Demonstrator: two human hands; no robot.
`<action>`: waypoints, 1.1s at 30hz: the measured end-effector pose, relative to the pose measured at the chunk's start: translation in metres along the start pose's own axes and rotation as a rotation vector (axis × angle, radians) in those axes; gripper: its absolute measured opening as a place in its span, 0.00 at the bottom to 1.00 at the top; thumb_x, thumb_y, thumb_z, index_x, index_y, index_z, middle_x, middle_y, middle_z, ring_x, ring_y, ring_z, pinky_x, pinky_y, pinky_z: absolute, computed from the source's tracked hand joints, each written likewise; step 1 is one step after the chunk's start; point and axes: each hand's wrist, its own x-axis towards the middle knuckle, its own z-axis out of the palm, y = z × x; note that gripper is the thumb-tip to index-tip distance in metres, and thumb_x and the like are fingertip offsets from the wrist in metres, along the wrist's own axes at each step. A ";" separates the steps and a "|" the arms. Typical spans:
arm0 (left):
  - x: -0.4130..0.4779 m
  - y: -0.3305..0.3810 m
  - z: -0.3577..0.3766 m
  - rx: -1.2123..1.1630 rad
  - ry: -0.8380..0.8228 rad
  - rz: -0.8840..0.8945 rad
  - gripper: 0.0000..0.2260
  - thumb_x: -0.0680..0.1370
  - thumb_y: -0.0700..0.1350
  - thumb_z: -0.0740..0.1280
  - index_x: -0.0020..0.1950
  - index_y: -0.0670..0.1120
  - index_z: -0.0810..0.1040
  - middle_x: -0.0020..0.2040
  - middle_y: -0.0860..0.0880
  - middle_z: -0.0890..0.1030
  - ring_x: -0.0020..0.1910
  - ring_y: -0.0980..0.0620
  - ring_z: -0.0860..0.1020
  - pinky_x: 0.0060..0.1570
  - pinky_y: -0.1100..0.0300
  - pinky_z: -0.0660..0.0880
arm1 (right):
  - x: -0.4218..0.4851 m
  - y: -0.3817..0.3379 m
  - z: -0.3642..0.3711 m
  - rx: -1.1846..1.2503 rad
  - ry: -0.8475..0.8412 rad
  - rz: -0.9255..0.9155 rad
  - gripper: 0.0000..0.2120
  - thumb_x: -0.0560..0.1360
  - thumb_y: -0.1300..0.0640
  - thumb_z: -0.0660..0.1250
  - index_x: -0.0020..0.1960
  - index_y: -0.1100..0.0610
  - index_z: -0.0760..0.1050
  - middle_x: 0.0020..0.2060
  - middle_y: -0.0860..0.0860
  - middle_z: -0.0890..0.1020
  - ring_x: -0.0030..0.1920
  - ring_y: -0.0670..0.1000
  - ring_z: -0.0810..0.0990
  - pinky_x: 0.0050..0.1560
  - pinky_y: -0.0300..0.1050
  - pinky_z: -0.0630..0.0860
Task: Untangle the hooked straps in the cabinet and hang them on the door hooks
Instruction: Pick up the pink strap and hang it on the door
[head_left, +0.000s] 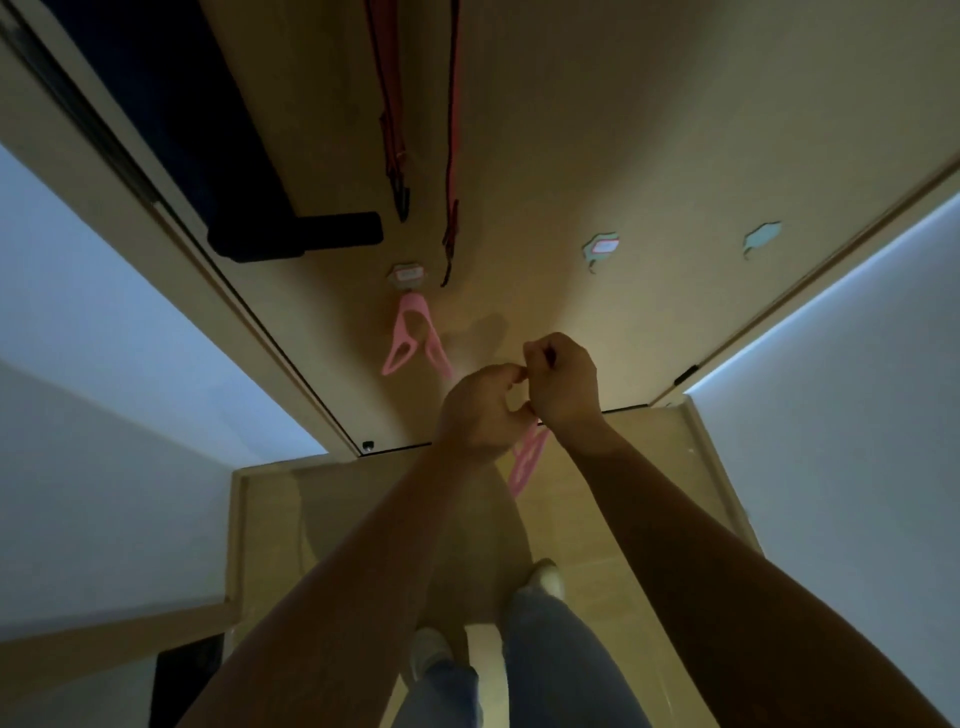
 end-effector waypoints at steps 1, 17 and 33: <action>0.002 0.009 0.002 0.001 -0.036 0.008 0.13 0.72 0.42 0.69 0.54 0.39 0.77 0.52 0.42 0.82 0.52 0.44 0.79 0.46 0.59 0.71 | 0.003 0.001 -0.007 0.022 0.007 0.015 0.11 0.77 0.60 0.59 0.41 0.68 0.73 0.34 0.56 0.76 0.37 0.53 0.73 0.32 0.39 0.63; 0.112 0.095 0.041 0.199 0.078 -0.058 0.06 0.72 0.40 0.64 0.48 0.43 0.77 0.44 0.44 0.83 0.44 0.44 0.79 0.42 0.58 0.72 | 0.096 0.043 -0.114 0.018 -0.217 -0.272 0.10 0.65 0.52 0.69 0.37 0.50 0.67 0.41 0.50 0.69 0.37 0.45 0.68 0.34 0.31 0.66; 0.186 0.065 0.081 0.457 0.257 -0.286 0.10 0.78 0.49 0.61 0.54 0.50 0.80 0.53 0.48 0.81 0.52 0.47 0.78 0.47 0.59 0.72 | 0.194 0.082 -0.094 -0.504 -0.238 -0.470 0.09 0.77 0.60 0.61 0.47 0.63 0.79 0.46 0.58 0.80 0.49 0.58 0.77 0.45 0.52 0.76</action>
